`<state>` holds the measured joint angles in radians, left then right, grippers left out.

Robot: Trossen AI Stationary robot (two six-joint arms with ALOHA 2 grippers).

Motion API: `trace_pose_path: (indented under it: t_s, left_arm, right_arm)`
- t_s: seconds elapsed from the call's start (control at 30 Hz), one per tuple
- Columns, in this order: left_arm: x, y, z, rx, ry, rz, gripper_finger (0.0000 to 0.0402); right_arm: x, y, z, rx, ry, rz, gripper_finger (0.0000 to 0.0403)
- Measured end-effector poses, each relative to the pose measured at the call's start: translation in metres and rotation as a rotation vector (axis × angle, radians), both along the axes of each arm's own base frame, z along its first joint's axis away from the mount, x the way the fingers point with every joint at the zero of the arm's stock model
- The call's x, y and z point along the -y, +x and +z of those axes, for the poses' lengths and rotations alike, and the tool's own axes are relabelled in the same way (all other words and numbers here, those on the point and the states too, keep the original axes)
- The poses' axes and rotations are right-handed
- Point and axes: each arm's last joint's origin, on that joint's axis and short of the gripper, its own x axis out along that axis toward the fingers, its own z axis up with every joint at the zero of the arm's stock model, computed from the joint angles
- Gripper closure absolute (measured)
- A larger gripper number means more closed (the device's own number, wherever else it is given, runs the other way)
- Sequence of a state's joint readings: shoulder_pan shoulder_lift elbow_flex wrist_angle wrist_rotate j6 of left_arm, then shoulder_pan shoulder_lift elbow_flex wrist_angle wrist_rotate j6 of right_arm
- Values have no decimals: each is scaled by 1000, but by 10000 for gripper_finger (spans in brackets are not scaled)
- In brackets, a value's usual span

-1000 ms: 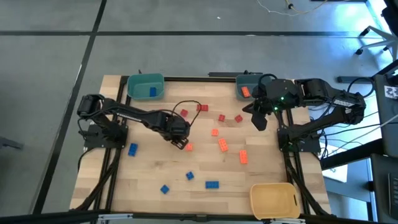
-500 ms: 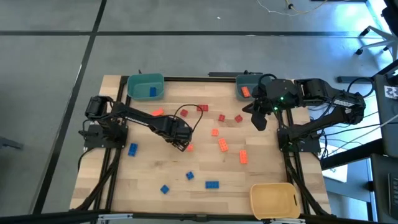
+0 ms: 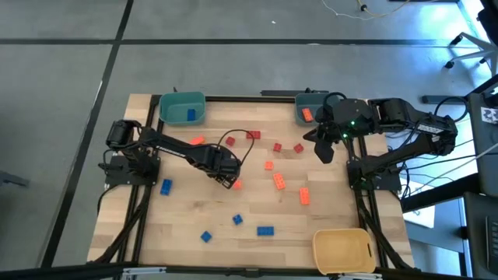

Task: Sort & place blocks by color
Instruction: Put the red game piece into the yellow bin

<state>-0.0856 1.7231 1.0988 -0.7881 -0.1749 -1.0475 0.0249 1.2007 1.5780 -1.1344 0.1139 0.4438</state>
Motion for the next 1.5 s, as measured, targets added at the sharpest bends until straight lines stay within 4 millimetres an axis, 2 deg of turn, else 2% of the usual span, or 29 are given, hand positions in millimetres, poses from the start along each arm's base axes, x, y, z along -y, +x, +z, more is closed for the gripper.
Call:
trace_pose_path:
  t_s: [0.2,0.37,0.57,0.97,1.5]
  left_arm:
    - [-2,0,0,1,11,-9,263]
    - [-3,0,0,17,17,70,263]
    - [-3,0,0,16,6,77,263]
    - [-3,0,0,16,6,77,263]
    - [-3,1,0,18,5,81,263]
  right_arm:
    - [0,0,0,0,0,-1,399]
    - [0,0,0,0,0,0,399]
    - [0,0,0,-2,1,9,399]
    - [-8,-1,-1,-13,42,323,398]
    - [-8,-1,-1,-11,28,338,398]
